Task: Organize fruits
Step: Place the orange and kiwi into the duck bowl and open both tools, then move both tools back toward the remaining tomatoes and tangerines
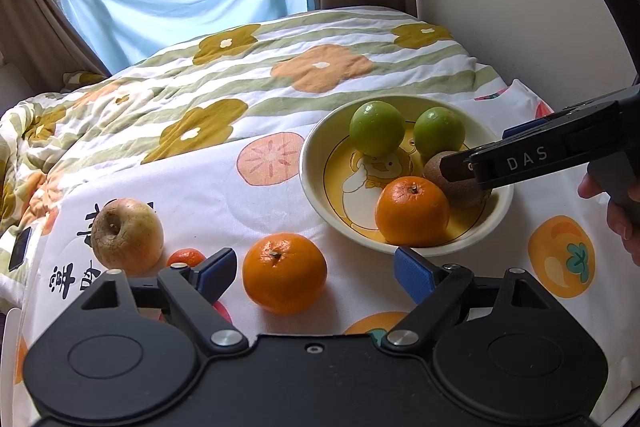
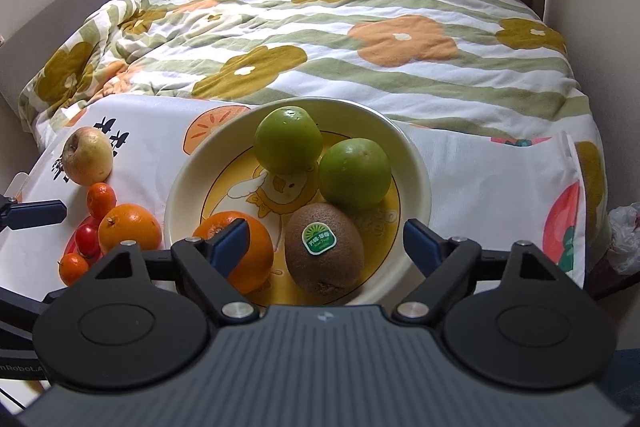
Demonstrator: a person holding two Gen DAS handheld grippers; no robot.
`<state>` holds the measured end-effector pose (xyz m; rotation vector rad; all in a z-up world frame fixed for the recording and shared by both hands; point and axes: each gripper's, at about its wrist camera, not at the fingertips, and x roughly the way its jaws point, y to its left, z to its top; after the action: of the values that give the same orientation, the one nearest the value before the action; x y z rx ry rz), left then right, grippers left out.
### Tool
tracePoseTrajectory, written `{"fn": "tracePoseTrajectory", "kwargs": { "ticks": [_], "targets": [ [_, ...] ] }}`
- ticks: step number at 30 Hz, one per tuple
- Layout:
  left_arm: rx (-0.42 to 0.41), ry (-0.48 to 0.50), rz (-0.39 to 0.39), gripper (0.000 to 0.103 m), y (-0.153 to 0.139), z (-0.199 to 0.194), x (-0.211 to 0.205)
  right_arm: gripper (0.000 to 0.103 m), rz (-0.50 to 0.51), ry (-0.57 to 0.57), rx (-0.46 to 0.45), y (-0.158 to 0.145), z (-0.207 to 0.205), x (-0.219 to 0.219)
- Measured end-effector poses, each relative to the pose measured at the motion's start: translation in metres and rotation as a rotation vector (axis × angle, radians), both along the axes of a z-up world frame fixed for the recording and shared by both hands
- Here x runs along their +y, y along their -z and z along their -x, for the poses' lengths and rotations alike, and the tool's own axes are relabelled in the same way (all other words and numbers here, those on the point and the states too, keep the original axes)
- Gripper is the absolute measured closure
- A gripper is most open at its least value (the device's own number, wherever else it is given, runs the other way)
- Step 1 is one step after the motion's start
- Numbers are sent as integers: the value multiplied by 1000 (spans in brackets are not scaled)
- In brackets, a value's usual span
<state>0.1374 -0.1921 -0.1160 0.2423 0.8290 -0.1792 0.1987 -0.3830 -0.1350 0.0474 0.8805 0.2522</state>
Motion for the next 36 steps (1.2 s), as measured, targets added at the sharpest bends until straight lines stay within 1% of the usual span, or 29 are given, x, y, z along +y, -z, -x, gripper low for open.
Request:
{"fn": "tracePoseTrajectory", "kwargs": {
  "ticks": [4, 11, 16, 20, 21, 26, 30, 36],
  "targets": [
    [-15, -6, -2, 14, -7, 5, 2, 3, 34, 4, -22, -8, 9, 2],
    [-52, -16, 5, 14, -25, 19, 10, 1, 56, 8, -71, -29, 28, 5],
    [-66, -43, 17, 13, -37, 34, 22, 0, 87, 32, -95, -45, 46, 11],
    [-84, -60, 31, 5, -48, 48, 36, 0, 97, 62, -113, -56, 62, 18],
    [-90, -62, 33, 5, -50, 52, 40, 0, 98, 72, -113, -58, 67, 20],
    [-105, -47, 29, 3, -58, 64, 61, 0, 96, 118, -126, -70, 90, 36],
    [-114, -25, 41, 3, -62, 73, 80, 0, 110, 148, -128, -77, 107, 53],
    [-113, 17, 44, 3, -60, 79, 109, 0, 67, 198, -116, -78, 126, 80]
  ]
}}
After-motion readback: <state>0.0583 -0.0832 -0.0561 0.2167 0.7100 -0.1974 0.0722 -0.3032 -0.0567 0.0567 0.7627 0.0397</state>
